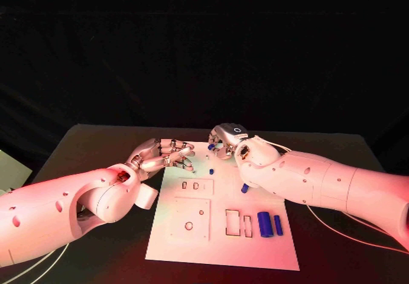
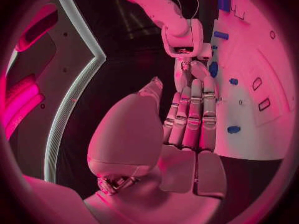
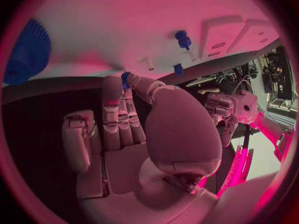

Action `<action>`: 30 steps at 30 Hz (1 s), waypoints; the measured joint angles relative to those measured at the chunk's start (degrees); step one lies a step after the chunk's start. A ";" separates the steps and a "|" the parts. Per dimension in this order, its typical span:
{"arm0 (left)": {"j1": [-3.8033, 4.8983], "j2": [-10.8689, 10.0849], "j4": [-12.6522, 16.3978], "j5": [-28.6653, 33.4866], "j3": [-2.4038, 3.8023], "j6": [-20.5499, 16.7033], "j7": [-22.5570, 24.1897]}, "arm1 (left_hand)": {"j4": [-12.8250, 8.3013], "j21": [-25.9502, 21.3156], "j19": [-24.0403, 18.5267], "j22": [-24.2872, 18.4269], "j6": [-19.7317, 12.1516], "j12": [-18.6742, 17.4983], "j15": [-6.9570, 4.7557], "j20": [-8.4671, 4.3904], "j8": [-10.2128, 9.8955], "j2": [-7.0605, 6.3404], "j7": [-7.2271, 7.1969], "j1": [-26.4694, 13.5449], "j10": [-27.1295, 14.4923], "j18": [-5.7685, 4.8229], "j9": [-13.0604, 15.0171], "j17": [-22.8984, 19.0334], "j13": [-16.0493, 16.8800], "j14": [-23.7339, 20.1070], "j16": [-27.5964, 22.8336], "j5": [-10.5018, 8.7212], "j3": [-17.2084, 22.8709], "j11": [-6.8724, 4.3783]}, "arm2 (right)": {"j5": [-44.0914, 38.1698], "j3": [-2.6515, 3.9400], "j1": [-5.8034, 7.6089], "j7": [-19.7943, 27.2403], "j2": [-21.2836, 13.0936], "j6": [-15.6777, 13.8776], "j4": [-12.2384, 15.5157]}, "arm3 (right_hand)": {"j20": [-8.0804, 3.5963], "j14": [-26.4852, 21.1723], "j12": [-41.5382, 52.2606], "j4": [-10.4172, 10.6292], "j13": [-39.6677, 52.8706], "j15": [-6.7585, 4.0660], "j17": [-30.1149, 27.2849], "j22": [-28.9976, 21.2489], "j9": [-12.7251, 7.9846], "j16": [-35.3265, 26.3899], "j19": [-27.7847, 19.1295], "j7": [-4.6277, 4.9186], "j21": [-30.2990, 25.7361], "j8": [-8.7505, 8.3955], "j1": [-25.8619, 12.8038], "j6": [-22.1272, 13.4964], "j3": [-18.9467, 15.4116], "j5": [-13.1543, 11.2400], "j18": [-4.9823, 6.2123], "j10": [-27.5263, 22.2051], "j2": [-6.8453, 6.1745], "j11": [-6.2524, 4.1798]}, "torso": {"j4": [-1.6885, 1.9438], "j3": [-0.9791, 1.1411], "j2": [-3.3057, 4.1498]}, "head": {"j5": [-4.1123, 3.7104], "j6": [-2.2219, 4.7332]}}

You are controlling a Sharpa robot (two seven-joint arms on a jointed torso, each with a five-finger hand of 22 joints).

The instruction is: Assemble the parts on the task board

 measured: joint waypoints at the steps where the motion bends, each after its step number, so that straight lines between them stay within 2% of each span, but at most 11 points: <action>1: 0.00 0.00 0.00 0.00 0.00 0.00 0.00 | 0.00 0.00 0.00 -0.01 -0.05 0.00 0.00 0.00 0.00 0.00 0.05 0.00 0.00 0.00 0.01 0.01 0.00 0.00 0.00 0.00 0.00 0.00 | 0.00 0.00 0.01 0.02 0.06 0.07 -0.10 | 0.00 -0.05 0.00 0.00 -0.01 0.05 -0.03 0.00 0.00 0.00 0.00 0.00 0.00 0.00 0.00 0.00 0.00 0.00 0.00 0.00 0.00 0.00 | 0.01 0.00 0.00 | 0.00 -0.04; 4: 0.00 0.03 0.00 0.00 0.00 0.01 -0.01 | 0.00 0.00 0.00 -0.07 -0.20 0.00 0.00 0.00 0.00 0.00 0.20 0.00 0.00 0.00 0.06 0.10 0.00 0.00 0.00 0.00 0.00 0.00 | 0.00 0.01 0.02 0.14 0.25 0.26 -0.48 | 0.00 -0.42 -0.36 0.00 -0.02 0.42 -0.19 0.00 0.13 0.00 0.00 0.38 0.00 -0.39 -0.39 -0.50 0.00 0.11 0.00 -0.40 -0.39 0.40 | 0.03 0.00 0.00 | 0.04 -0.05; 7: 0.00 0.04 0.00 0.00 0.00 0.03 -0.01 | 0.00 0.00 0.00 -0.07 -0.20 0.00 0.00 0.00 0.00 0.00 0.20 0.00 0.00 0.00 0.06 0.10 0.00 0.00 0.00 0.00 0.00 0.00 | 0.00 0.02 0.02 0.32 0.44 0.43 -0.85 | 0.00 -0.51 -0.36 0.02 -0.08 0.51 -0.31 0.00 0.06 0.00 0.00 0.32 0.00 -0.54 -0.55 -0.94 0.31 0.18 0.00 -0.67 -0.55 0.54 | 0.03 0.00 -0.01 | 0.09 -0.05; 11: 0.00 0.08 -0.11 0.00 0.00 0.04 -0.04 | 0.00 0.00 0.00 -0.07 -0.20 0.00 0.00 0.00 0.00 0.00 0.20 0.00 0.00 0.00 0.05 0.10 0.00 0.00 0.00 0.00 0.00 0.00 | 0.10 0.01 0.02 0.50 0.52 0.52 -1.05 | 0.25 -1.13 -0.59 0.02 -0.22 1.13 -0.57 0.05 -0.04 0.00 0.00 0.74 -0.27 -1.29 -1.36 -1.99 0.33 0.32 0.00 -1.97 -1.36 0.90 | 0.03 0.00 -0.03 | 0.17 -0.10; 17: 0.01 0.12 -0.32 0.00 0.00 0.05 -0.07 | 0.00 0.00 0.00 -0.06 -0.41 0.00 0.00 0.00 0.00 0.00 0.00 0.00 0.00 0.00 0.05 0.10 0.00 0.00 0.00 0.00 0.00 0.00 | 0.50 -0.02 -0.01 0.80 0.58 0.52 -1.06 | 0.86 -2.81 -0.59 0.06 -0.85 1.89 -1.29 0.04 -0.52 0.00 0.01 1.94 -3.23 -3.15 -2.23 -4.13 0.26 0.32 -0.01 -5.88 -2.22 1.82 | -0.06 -0.01 -0.07 | 0.25 -0.09; 18: 0.01 0.13 -0.34 0.00 0.00 0.05 -0.07 | 0.00 0.00 0.00 -0.06 -0.41 0.00 0.00 0.00 0.00 0.00 0.00 0.00 0.00 0.01 0.05 0.13 0.00 0.00 0.00 0.00 0.00 0.00 | 0.61 -0.02 -0.02 0.87 0.58 0.51 -1.08 | 1.06 -3.15 -0.59 0.12 -0.98 2.01 -1.46 0.04 -0.68 0.00 -0.14 2.07 -3.72 -3.53 -2.26 -4.75 -0.14 0.32 0.00 -6.90 -2.26 1.98 | -0.08 -0.01 -0.08 | 0.26 -0.06; 20: 0.01 0.14 -0.36 0.00 0.00 0.05 -0.08 | 0.00 0.00 0.00 -0.06 -0.41 0.00 0.00 0.00 0.00 0.00 0.00 0.00 0.00 0.00 0.05 0.14 0.00 0.00 0.00 0.00 0.00 0.00 | 0.78 -0.02 -0.02 0.97 0.57 0.48 -1.10 | 1.45 -4.05 -0.59 0.09 -1.12 2.34 -1.94 0.04 -1.35 0.20 0.00 2.53 -5.16 -4.77 -2.25 -6.25 -2.24 0.17 0.91 -9.73 -2.27 2.47 | -0.09 0.00 -0.08 | 0.26 -0.01; 22: 0.01 0.14 -0.42 0.00 0.00 0.05 -0.09 | 0.00 0.00 -0.05 -0.09 -0.41 0.00 0.00 0.05 0.00 0.00 0.00 0.00 0.00 0.00 0.05 0.14 0.00 0.00 0.00 0.00 0.00 0.00 | 0.97 -0.02 -0.01 1.09 0.48 0.37 -1.06 | 1.68 -4.23 -0.59 0.21 -1.13 2.52 -2.36 0.04 -1.94 0.77 0.00 2.89 -5.33 -5.54 -1.85 -6.79 -4.47 0.17 0.90 -11.37 -2.43 2.78 | -0.12 0.01 -0.11 | 0.31 0.02; 23: 0.01 0.14 -0.46 0.00 0.00 0.05 -0.10 | 0.00 0.00 -0.20 -0.11 -0.41 0.00 0.00 0.20 0.00 0.01 0.00 -0.01 0.00 0.00 0.05 0.14 0.00 0.00 0.00 0.00 0.00 0.00 | 1.05 -0.02 -0.01 1.13 0.42 0.32 -1.02 | 1.86 -4.23 -0.59 0.40 -1.13 2.52 -2.58 0.04 -2.31 1.06 0.00 2.90 -5.33 -5.92 -1.33 -6.81 -5.87 0.17 0.90 -11.75 -2.08 2.82 | -0.13 0.02 -0.12 | 0.34 0.02; 30: 0.01 0.01 -0.90 0.00 -0.01 0.04 -0.12 | 0.00 -0.20 -0.20 -0.11 -0.41 0.00 0.00 0.20 0.00 0.23 0.00 -0.23 0.00 0.00 0.10 0.14 0.00 0.00 -0.20 0.00 0.00 0.00 | 1.74 -0.03 0.00 1.31 -0.50 -0.15 -0.13 | 1.86 -4.23 -0.59 1.28 -1.13 2.53 -3.52 0.03 -3.47 1.34 0.00 2.90 -5.33 -6.32 0.09 -6.81 -9.96 0.17 0.91 -11.89 -1.27 2.86 | -0.19 0.07 -0.13 | 0.40 0.09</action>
